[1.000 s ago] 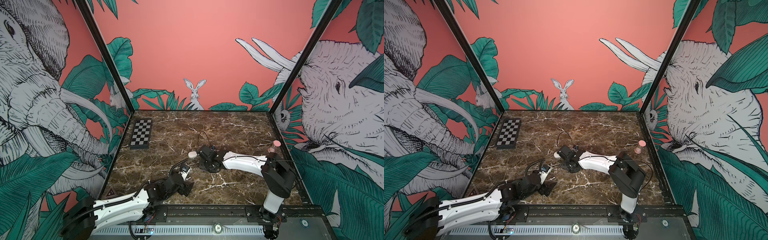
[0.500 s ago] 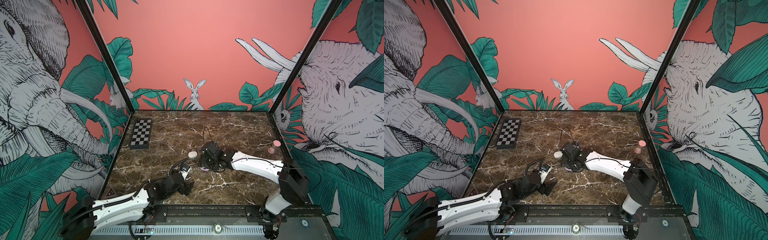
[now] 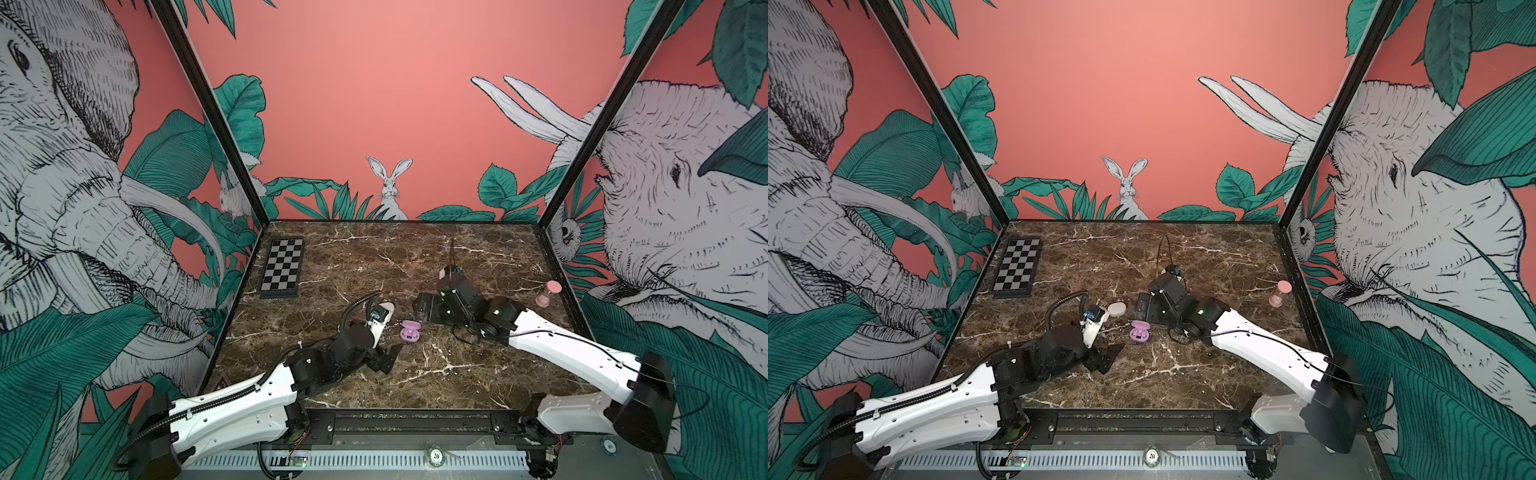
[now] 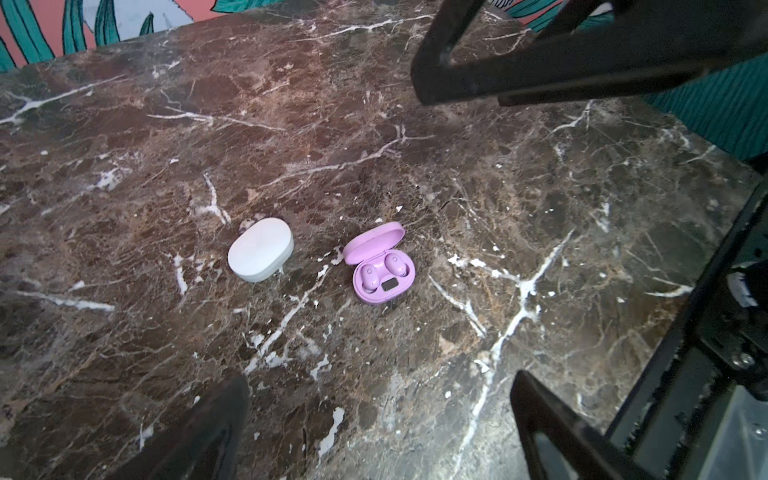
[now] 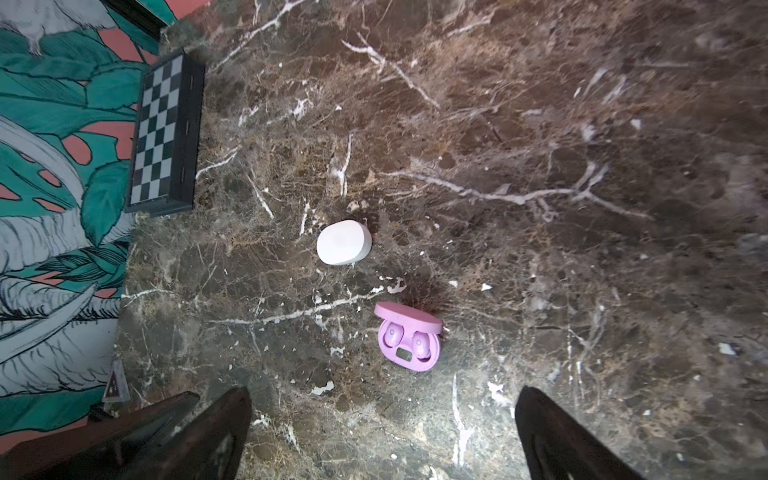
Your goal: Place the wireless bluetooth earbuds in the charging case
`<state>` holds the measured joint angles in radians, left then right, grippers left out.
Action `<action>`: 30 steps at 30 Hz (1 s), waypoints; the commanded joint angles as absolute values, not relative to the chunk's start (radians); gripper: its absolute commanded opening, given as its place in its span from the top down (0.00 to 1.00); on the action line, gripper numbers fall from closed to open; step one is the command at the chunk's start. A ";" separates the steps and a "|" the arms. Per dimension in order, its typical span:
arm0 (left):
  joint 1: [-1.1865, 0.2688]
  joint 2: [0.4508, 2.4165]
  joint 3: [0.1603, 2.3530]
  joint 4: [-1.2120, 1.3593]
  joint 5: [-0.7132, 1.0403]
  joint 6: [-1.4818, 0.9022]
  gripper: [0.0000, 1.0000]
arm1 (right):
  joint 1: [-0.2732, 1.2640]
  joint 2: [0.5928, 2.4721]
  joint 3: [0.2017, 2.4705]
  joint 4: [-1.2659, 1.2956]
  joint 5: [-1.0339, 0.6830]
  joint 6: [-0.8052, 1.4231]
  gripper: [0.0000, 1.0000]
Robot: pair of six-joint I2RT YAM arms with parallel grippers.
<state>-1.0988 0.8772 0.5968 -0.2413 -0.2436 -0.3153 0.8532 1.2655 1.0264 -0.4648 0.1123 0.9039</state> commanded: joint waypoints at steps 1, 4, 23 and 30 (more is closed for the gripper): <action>-1.103 0.905 0.701 -0.408 -0.197 -0.247 0.01 | 0.814 1.215 0.991 -0.411 0.079 0.814 0.02; -1.102 0.921 0.781 -0.508 -0.192 -0.145 0.01 | 0.769 1.193 0.976 -0.397 0.010 0.738 0.02; -1.081 1.012 0.678 -0.429 -0.194 0.182 0.01 | 0.674 1.521 1.080 -0.328 -0.357 0.493 0.02; -1.080 1.079 0.700 -0.414 -0.194 0.179 0.01 | 0.670 1.591 1.104 -0.311 -0.363 0.478 0.02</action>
